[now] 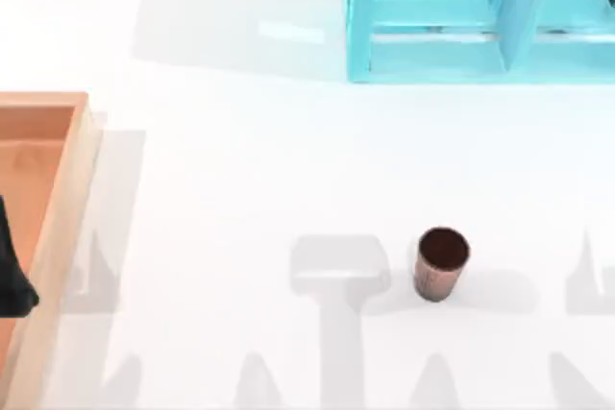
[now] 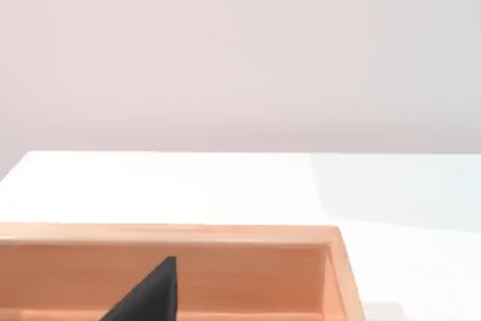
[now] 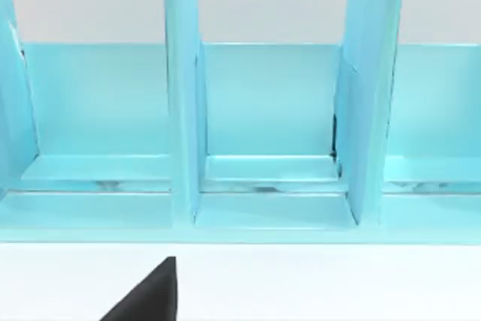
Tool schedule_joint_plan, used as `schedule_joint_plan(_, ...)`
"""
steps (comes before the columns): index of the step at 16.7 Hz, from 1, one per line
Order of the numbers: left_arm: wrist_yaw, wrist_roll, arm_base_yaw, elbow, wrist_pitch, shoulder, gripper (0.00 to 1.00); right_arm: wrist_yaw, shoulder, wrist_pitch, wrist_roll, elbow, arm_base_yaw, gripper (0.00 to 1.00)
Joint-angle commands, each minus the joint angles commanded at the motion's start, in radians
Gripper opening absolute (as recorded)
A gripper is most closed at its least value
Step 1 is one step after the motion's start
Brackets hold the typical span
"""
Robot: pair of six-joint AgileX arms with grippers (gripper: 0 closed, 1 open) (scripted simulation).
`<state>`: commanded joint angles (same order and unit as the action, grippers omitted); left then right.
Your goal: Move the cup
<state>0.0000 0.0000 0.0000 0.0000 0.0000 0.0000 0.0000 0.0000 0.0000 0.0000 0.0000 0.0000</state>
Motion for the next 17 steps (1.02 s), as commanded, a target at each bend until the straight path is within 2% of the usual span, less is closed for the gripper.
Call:
schedule_joint_plan(4,0.000,0.000,0.000,0.000,0.000,0.000,1.00,0.001,0.031,-0.028,0.012,0.031,0.012,1.00)
schedule_joint_plan(8,0.000,0.000,0.000,0.000,0.000,0.000,1.00,0.003,0.219,-0.182,0.078,0.219,0.080,1.00)
schedule_joint_plan(12,0.000,0.000,0.000,0.000,0.000,0.000,1.00,0.001,0.567,-0.430,0.185,0.526,0.186,1.00)
schedule_joint_plan(17,0.000,0.000,0.000,0.000,0.000,0.000,1.00,-0.010,1.118,-0.794,0.341,0.940,0.331,1.00)
